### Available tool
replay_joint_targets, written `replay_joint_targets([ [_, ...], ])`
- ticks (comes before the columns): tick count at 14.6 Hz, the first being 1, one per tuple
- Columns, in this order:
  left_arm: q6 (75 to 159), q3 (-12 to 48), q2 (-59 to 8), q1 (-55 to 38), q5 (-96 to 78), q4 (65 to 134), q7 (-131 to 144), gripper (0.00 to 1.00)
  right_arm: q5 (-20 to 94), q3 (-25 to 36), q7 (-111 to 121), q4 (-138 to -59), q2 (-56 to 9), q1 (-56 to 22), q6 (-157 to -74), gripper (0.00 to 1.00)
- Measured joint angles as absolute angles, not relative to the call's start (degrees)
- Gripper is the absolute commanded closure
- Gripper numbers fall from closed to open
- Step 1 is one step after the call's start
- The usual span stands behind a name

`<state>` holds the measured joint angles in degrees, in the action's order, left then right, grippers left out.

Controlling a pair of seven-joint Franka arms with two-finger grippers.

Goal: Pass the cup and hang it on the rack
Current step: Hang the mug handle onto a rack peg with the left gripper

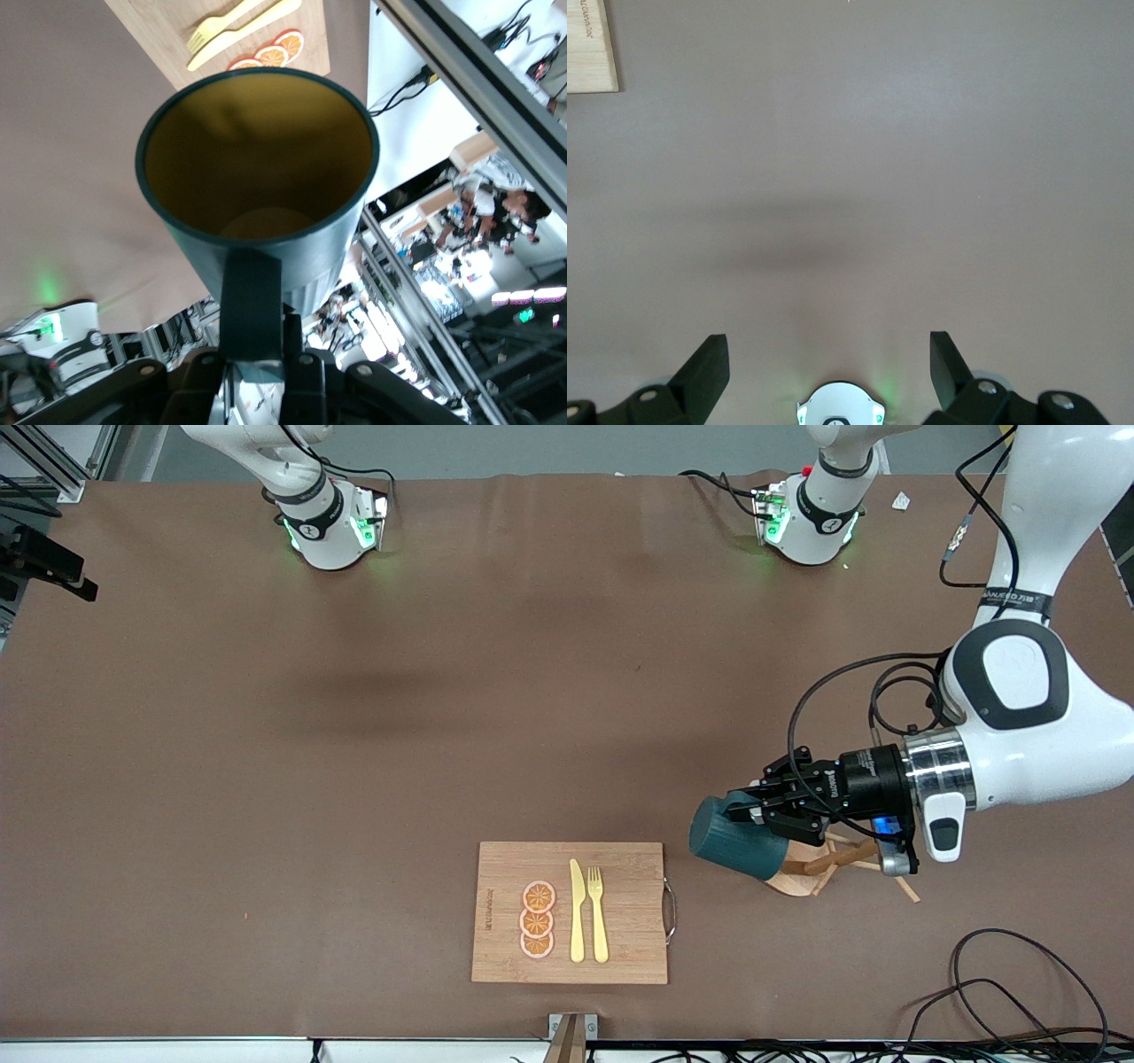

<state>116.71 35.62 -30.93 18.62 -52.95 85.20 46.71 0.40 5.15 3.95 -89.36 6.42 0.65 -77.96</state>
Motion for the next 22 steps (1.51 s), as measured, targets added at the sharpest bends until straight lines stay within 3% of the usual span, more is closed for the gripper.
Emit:
replay_joint_targets([
  [11,108.0,35.7,-33.0,28.2,-55.0,88.5,33.4,0.99,2.0,5.1,4.0,-89.4,6.4,0.6,-78.0,0.0],
  [22,107.6,36.3,-33.7,28.6,-58.3,90.2,30.0,0.99,1.1,5.1,4.1,-89.4,6.4,0.6,-78.1,0.0],
])
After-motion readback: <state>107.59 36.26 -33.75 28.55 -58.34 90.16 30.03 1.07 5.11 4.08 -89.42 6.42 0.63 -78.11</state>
